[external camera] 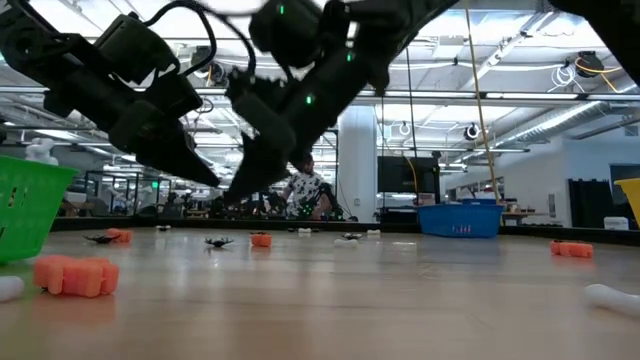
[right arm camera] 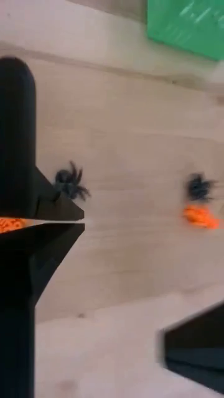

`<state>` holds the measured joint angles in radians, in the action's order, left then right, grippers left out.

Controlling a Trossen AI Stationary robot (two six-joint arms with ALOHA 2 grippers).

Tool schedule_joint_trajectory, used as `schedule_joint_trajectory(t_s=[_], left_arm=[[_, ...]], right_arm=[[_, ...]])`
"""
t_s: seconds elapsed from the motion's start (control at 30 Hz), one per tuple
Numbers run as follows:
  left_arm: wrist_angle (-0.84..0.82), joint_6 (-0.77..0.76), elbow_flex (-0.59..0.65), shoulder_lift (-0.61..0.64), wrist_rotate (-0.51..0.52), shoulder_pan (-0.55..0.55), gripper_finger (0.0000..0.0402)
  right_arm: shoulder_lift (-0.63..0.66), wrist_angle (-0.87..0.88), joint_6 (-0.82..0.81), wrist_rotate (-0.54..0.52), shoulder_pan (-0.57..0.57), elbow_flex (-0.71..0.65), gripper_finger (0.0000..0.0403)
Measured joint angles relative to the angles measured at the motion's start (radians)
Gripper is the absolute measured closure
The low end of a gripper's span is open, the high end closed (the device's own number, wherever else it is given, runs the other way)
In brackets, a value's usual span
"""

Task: Sort Halloween decoration
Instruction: Put the black spider toy into the yellow bin

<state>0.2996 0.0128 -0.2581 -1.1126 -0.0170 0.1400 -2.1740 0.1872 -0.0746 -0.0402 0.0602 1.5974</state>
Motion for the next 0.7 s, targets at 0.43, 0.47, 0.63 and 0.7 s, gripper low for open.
schedule_joint_trajectory(t_s=[0.43,0.47,0.63,0.7], left_arm=[[-0.012,0.004,0.000,0.000,0.002,0.010,0.0402],[-0.012,0.008,0.000,0.000,0.002,0.011,0.0402],[-0.011,0.019,0.000,0.000,0.002,0.010,0.0402],[-0.011,0.019,0.000,0.000,0.002,0.010,0.0402]], right_arm=[[-0.062,-0.041,-0.069,0.071,-0.028,-0.003,0.0201],[-0.063,-0.042,-0.070,0.072,-0.028,-0.003,0.0190],[-0.063,-0.046,-0.071,0.071,-0.026,-0.003,0.0169],[-0.072,-0.063,-0.071,0.071,-0.026,-0.003,0.0172]])
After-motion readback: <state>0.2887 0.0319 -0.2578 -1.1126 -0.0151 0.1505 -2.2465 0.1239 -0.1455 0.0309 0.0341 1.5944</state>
